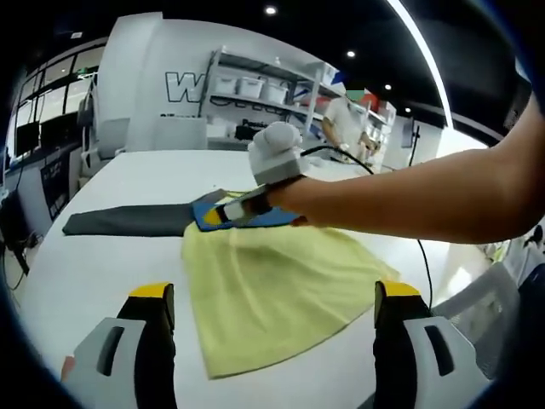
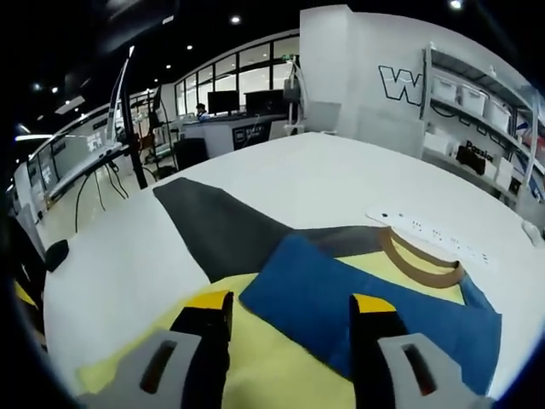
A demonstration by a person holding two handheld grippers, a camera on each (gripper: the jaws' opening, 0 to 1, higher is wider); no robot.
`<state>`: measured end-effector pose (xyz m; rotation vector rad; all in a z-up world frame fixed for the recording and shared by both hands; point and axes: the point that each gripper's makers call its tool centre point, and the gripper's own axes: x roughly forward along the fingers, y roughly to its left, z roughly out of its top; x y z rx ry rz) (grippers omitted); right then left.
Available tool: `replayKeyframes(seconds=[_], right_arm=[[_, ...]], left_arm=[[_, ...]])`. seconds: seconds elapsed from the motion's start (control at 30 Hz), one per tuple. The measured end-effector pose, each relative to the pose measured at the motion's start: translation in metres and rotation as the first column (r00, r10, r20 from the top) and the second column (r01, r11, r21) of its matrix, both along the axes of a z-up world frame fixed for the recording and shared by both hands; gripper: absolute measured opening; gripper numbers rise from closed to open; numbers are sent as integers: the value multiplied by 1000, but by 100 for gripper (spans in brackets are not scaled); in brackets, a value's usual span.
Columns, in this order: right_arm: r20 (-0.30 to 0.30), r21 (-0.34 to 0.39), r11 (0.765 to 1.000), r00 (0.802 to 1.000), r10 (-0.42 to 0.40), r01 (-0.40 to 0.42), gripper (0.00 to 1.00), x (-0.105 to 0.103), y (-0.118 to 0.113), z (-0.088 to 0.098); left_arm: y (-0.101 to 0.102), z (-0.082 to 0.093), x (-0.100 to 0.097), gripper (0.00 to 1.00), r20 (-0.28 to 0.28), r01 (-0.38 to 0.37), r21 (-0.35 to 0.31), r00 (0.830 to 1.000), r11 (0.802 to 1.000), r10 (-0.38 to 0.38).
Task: Fold the garment on the visible template until the final outline fits inside the template.
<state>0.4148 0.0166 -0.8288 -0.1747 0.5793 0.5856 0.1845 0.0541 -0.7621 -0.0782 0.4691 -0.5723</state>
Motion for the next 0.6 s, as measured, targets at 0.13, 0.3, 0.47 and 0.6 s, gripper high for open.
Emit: replayKeyframes(seconds=[0.13,0.3,0.47,0.6], right_arm=[[4,1,1000,1000,-20,20,60,-3,-15,4],[16,9,999,999,-45,45,61,-7,-31,11],[32,17,998,997,-68,67,60,-15,-51,19],[47,27,995,995,-93,92,60,-24,-73,27]], left_arm=[[-2,0,-1,91,1,11,5,1000,1000,-11],[-5,-1,-3,91,1,24,10,1000,1000,-24],[-7,0,-3,91,5,35,11,999,999,-35],[-8,1,-3,91,9,37,11,999,999,-37]])
